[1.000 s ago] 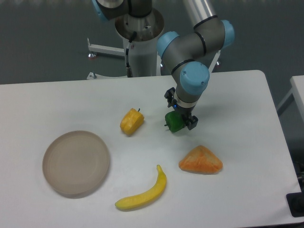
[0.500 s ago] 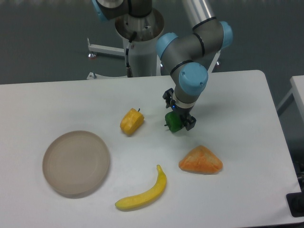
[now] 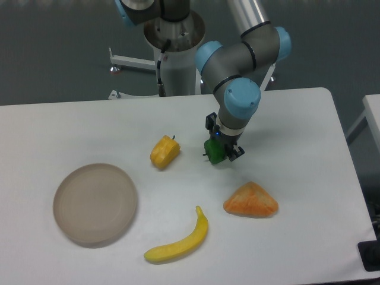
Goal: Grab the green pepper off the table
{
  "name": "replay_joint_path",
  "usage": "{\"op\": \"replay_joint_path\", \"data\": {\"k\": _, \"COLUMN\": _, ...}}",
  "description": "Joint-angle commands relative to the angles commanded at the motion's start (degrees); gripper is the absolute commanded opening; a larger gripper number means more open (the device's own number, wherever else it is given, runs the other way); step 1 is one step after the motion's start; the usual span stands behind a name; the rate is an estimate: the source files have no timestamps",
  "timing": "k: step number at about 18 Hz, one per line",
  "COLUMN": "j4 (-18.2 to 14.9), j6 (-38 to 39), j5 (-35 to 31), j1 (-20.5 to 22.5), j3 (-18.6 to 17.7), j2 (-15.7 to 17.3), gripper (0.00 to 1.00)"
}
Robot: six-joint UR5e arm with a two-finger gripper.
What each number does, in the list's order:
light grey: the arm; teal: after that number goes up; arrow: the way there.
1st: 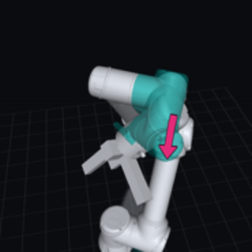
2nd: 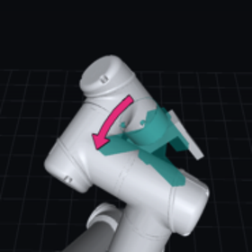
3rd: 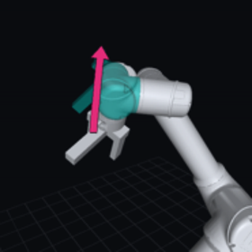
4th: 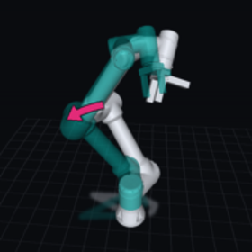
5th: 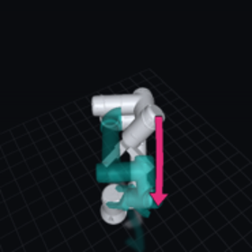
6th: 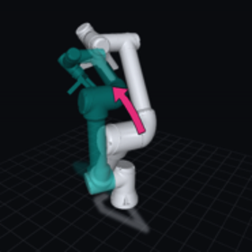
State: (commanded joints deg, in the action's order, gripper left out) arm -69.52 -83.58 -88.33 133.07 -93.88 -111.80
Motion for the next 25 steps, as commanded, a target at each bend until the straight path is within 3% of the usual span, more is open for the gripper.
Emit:
{"op": "replay_joint_path", "data": {"k": 5, "j4": -0.6, "j6": -0.2, "j5": 0.3, "j1": 0.2, "j3": 6.5, "j2": -1.0, "gripper": 0.53}}
{"op": "replay_joint_path", "data": {"k": 9, "j4": -1.0, "j6": -1.1, "j5": -0.1, "j1": 0.4, "j3": 14.1, "j2": -3.2, "gripper": 0.53}}
{"op": "replay_joint_path", "data": {"k": 15, "j4": -1.5, "j6": -1.1, "j5": -0.4, "j1": 1.3, "j3": 21.3, "j2": -5.8, "gripper": 0.53}}
{"op": "replay_joint_path", "data": {"k": 25, "j4": -1.5, "j6": -0.9, "j5": -0.4, "j1": 1.7, "j3": 21.9, "j2": -6.2, "gripper": 0.53}}
